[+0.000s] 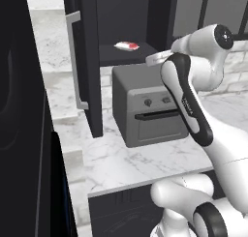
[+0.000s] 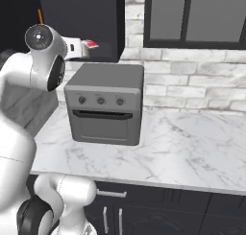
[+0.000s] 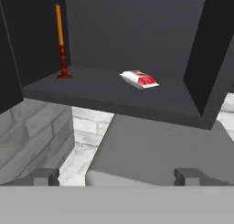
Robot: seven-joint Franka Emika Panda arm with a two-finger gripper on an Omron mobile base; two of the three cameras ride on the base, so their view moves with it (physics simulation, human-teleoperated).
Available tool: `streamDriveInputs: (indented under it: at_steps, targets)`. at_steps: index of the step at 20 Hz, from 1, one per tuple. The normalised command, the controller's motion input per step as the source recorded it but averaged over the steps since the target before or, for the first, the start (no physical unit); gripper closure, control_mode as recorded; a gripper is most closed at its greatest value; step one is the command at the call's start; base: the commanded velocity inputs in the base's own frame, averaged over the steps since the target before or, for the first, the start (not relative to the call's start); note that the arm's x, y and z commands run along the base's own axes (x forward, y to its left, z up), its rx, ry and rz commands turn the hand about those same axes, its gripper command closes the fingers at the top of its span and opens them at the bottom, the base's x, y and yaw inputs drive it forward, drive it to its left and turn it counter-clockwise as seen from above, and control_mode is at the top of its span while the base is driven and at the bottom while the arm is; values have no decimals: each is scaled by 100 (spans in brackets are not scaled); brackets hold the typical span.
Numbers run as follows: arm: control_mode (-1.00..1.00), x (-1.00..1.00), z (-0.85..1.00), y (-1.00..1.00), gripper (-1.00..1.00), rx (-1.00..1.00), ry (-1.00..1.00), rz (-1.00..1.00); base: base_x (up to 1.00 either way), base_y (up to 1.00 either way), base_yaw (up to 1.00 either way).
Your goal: Pick the candle and candle from the dining table and place them in the open cabinet. Close the cabinet after placing the objects.
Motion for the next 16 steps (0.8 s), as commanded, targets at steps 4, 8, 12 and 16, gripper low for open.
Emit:
streamDriveInputs:
  at_steps: [4,8,12,16]
  targets:
    - [-100,-53,-56,-6,-100,-12,44,-3,0,0,0]
    - [-100,-45,-69,-11,-100,-6,40,-8,0,0,0]
    - [-100,-32,-64,-14,-100,-2,40,-10,0,0,0]
    - [-100,-24,-59,-12,-100,-1,34,-10,0,0,0]
